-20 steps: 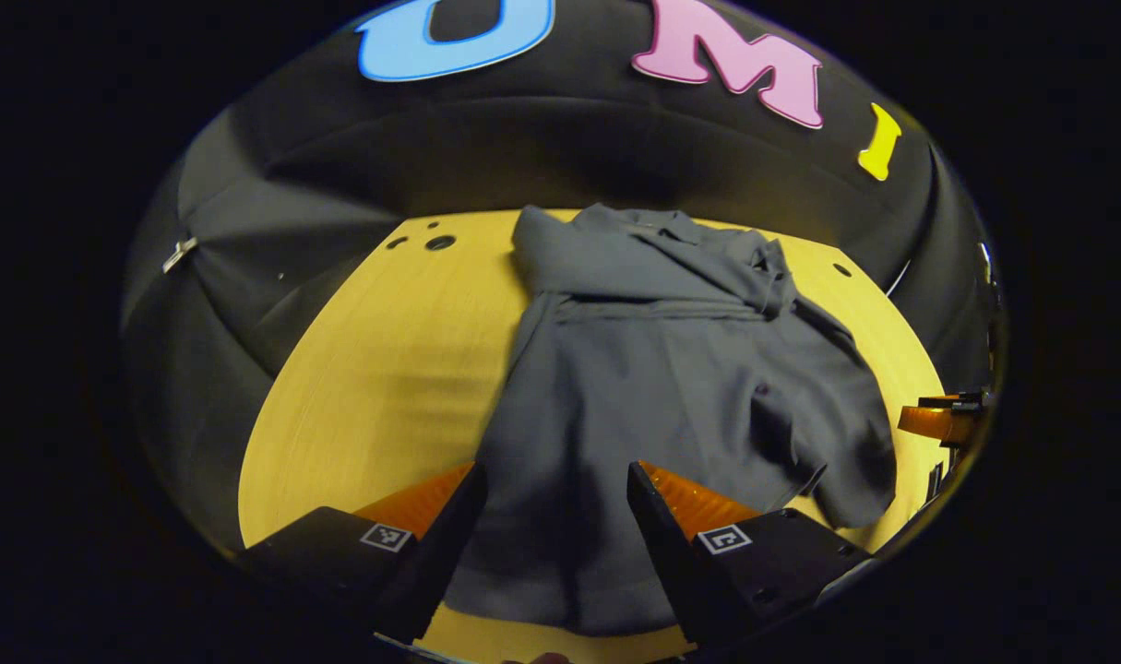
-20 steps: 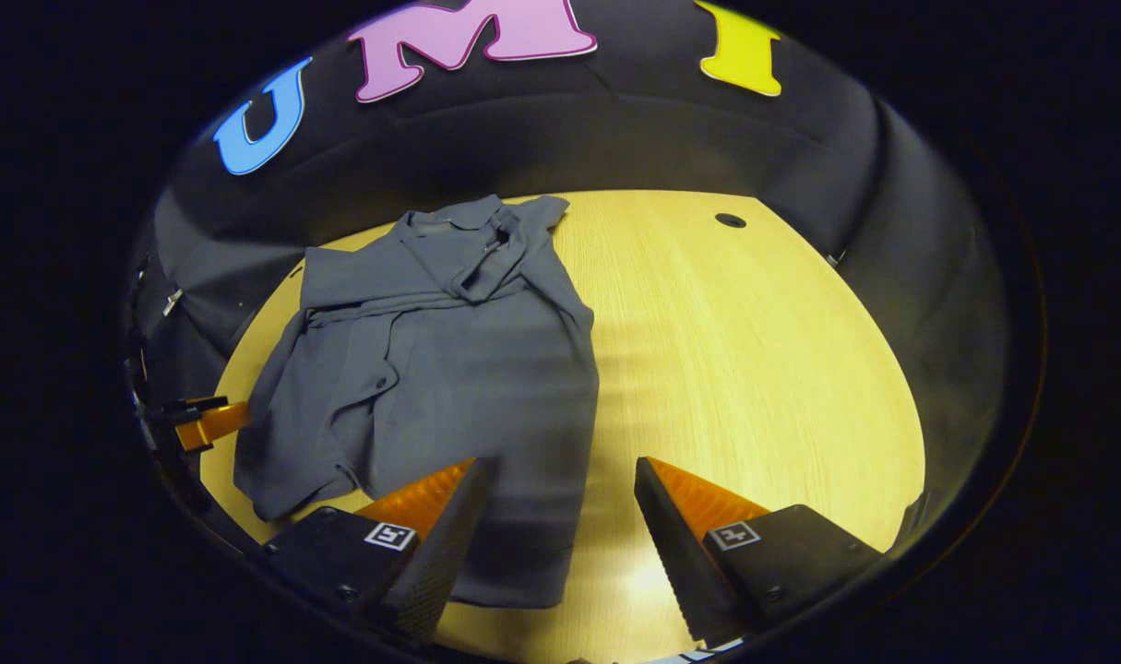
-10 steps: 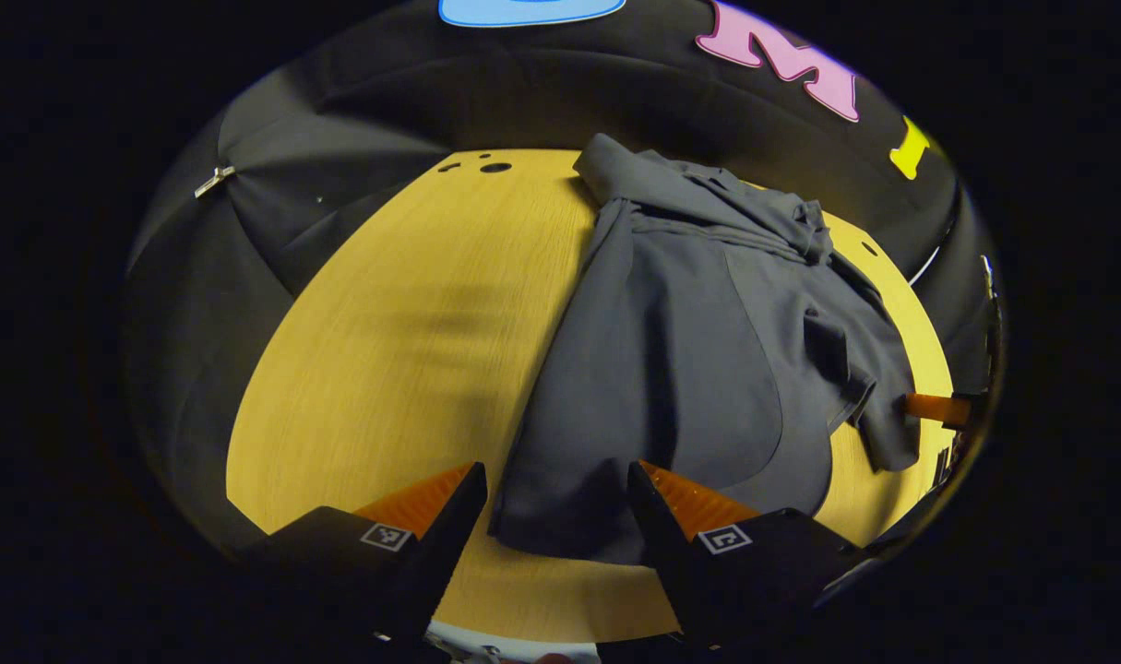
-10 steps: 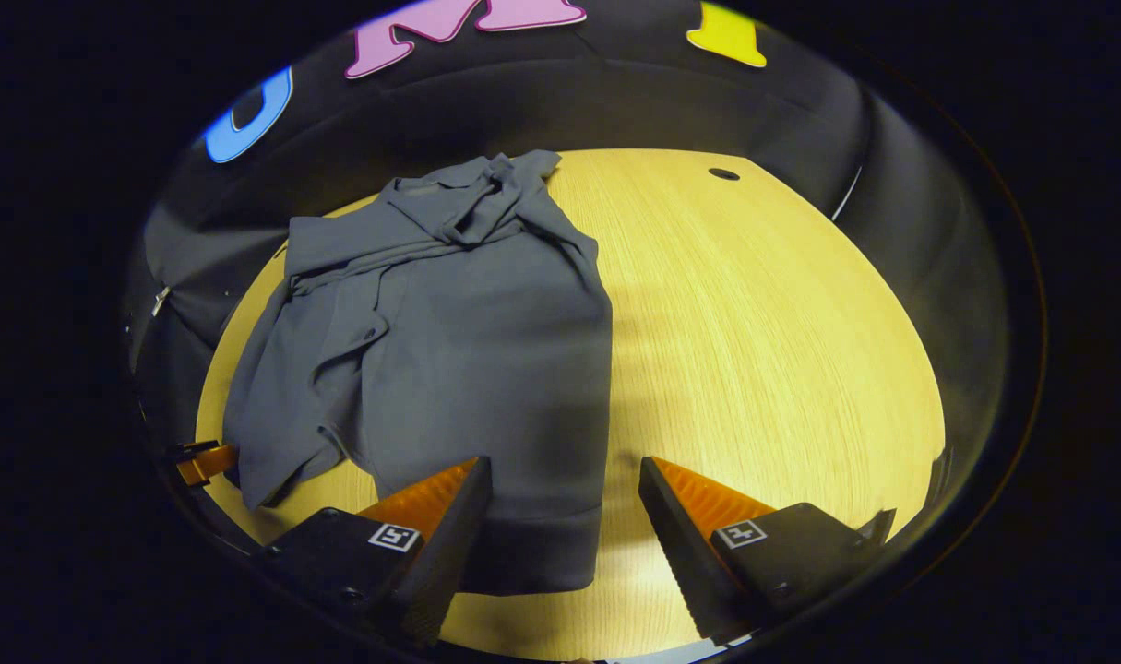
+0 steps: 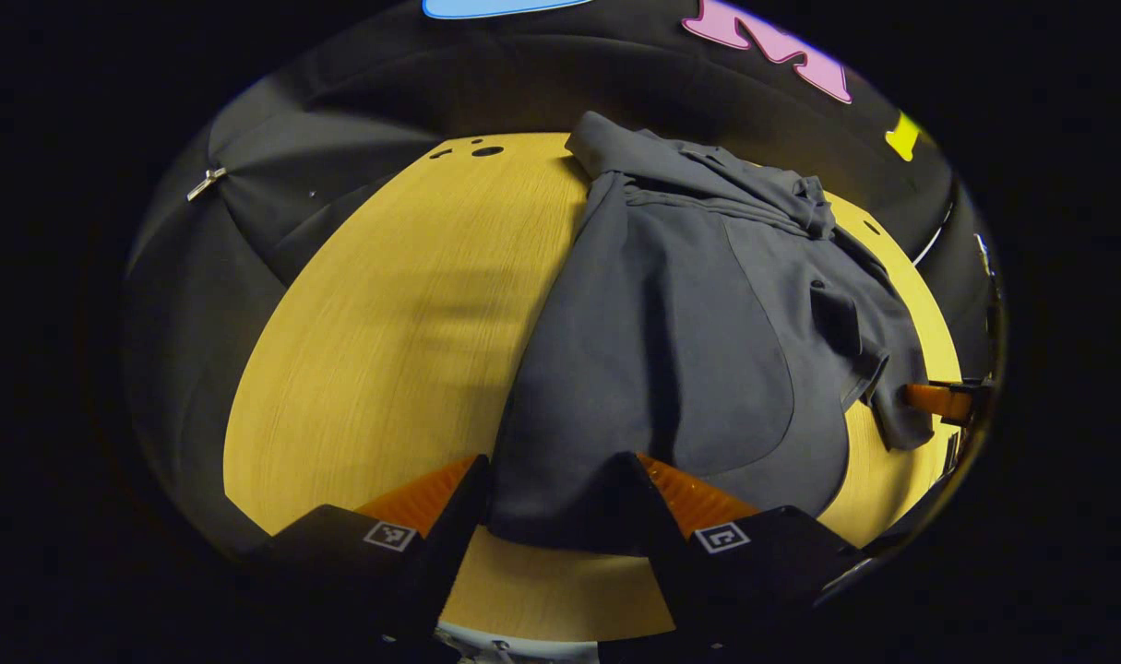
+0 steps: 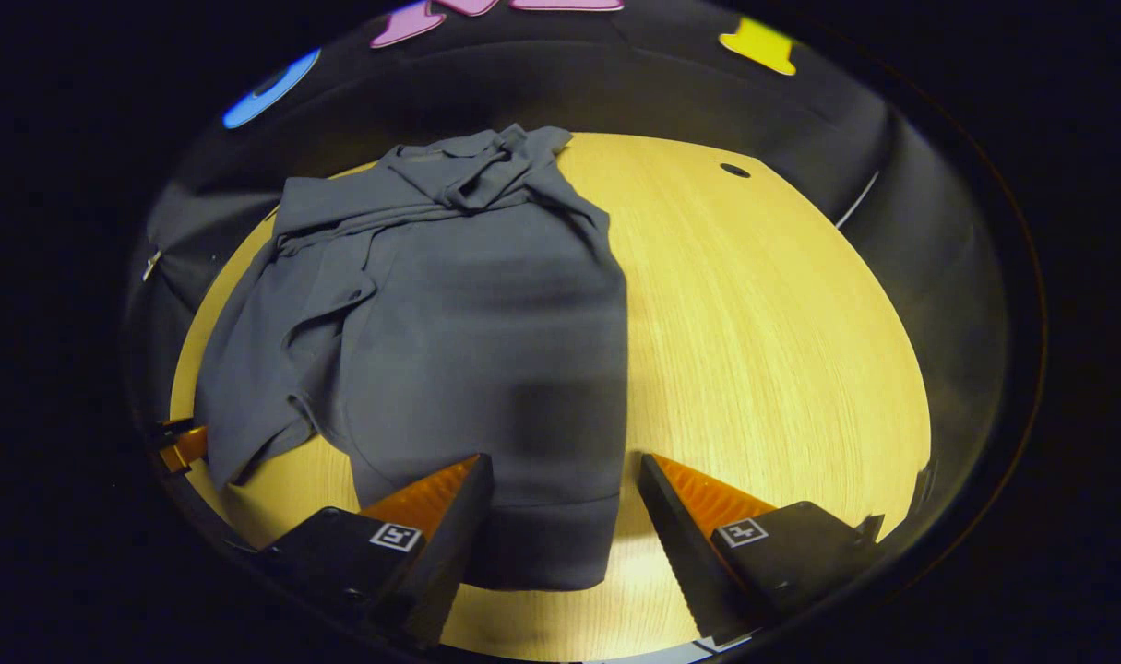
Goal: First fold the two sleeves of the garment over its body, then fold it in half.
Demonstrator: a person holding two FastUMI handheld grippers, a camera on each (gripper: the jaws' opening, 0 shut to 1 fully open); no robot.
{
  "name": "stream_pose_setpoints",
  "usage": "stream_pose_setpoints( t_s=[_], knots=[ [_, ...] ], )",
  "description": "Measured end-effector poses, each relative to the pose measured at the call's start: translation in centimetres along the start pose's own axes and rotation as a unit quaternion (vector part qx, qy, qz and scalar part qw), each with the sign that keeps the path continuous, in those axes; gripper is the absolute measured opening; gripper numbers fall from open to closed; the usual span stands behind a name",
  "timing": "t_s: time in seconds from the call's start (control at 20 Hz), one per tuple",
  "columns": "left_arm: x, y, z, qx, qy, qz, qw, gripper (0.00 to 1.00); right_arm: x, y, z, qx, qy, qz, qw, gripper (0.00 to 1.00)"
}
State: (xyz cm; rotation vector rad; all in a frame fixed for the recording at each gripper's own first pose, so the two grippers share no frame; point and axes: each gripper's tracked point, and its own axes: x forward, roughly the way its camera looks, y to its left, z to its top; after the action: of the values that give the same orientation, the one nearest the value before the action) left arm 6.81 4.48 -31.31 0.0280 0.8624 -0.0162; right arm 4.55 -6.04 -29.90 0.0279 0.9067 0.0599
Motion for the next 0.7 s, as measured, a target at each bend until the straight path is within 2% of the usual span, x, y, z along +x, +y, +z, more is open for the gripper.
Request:
stream_pose_setpoints(
  t_s=[0.05, 0.1, 0.15, 0.2, 0.25, 0.35, 0.4, 0.45, 0.55, 0.6, 0.7],
  knots=[
    [0.0, -0.3, 0.1, 0.004, 0.001, -0.004, 1.000, 0.92, -0.1, 0.2, 0.1, 0.004, 0.002, -0.001, 1.000, 0.93],
    [-0.1, -0.9, 0.1, 0.012, 0.000, -0.011, 1.000, 0.85, 0.2, 0.4, 0.1, 0.005, 0.005, -0.001, 1.000, 0.90],
    [-0.1, -1.5, 0.2, 0.022, -0.002, -0.018, 1.000, 0.82, 0.3, 0.5, 0.0, 0.005, 0.005, -0.001, 1.000, 0.82],
    [-0.1, -2.0, 0.1, 0.031, -0.004, -0.023, 0.999, 0.64, 0.2, 0.5, 0.1, 0.002, 0.007, 0.000, 1.000, 0.78],
    [-0.2, -2.4, 0.1, 0.037, -0.006, -0.026, 0.999, 0.55, 0.1, 0.7, 0.1, 0.002, 0.007, 0.004, 1.000, 0.77],
    [-0.2, -2.9, 0.2, 0.042, -0.011, -0.026, 0.999, 0.31, 0.4, 0.9, 0.2, 0.009, 0.010, 0.002, 1.000, 0.39],
    [0.0, -3.2, 0.1, 0.042, -0.013, -0.025, 0.999, 0.18, 0.3, 1.0, 0.3, 0.003, 0.011, 0.006, 1.000, 0.38],
    [-0.1, -3.3, 0.3, 0.042, -0.013, -0.024, 0.999, 0.13, 0.5, 1.4, 0.3, 0.005, 0.010, 0.013, 1.000, 0.41],
    [-0.1, -3.6, 0.2, 0.042, -0.014, -0.030, 0.999, 0.07, 0.2, 1.6, 0.4, 0.009, 0.006, 0.012, 1.000, 0.11],
    [-0.2, -3.6, 0.3, 0.040, -0.016, -0.033, 0.998, 0.06, 0.3, 1.6, 0.5, 0.005, 0.006, 0.015, 1.000, 0.02],
    [-0.2, -3.8, 0.3, 0.031, -0.017, -0.043, 0.998, 0.06, 0.4, 1.9, 0.4, -0.003, 0.012, 0.021, 1.000, 0.06]
  ],
)
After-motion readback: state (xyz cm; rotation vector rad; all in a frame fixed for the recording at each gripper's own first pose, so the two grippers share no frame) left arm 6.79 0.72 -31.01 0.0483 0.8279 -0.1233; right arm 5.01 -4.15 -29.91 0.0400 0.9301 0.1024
